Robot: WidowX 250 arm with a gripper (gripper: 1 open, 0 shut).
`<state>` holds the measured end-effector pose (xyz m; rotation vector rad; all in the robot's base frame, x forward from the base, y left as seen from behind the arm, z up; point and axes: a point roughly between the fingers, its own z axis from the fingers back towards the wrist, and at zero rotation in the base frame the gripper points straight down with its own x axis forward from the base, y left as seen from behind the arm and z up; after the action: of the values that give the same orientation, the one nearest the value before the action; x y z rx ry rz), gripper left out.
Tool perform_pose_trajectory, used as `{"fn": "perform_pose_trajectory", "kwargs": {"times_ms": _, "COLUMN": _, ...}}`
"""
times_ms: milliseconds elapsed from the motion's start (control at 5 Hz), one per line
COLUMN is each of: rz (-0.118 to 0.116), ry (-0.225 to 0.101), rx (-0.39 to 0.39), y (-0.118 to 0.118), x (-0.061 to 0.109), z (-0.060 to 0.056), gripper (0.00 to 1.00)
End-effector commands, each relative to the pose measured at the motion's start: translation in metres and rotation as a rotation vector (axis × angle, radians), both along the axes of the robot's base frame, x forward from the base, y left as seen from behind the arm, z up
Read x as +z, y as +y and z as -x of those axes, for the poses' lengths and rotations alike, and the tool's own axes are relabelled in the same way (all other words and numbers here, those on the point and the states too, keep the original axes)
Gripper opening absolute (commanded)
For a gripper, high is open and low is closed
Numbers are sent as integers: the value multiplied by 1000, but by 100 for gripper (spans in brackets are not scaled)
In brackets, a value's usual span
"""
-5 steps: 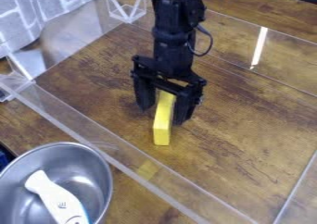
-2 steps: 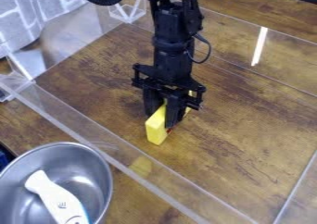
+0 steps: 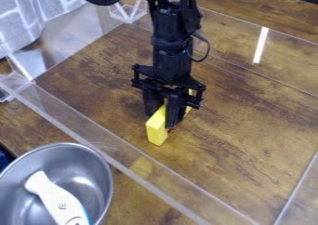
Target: Move the yellow butter to the left side of the table
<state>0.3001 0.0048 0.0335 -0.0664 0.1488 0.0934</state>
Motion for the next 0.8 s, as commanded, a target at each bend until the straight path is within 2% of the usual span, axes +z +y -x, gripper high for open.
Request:
{"fn": "perform_pose_trajectory", "kwargs": {"times_ms": 0, "rz": 2, "ry": -39, "rx": 26, "y": 6, "x": 4, "z": -8, "gripper": 0}}
{"fn": "perform_pose_trajectory", "kwargs": {"times_ms": 600, "rz": 12, "ry": -49, "rx": 47, "y": 9, "x": -4, "z": -14, "gripper": 0}}
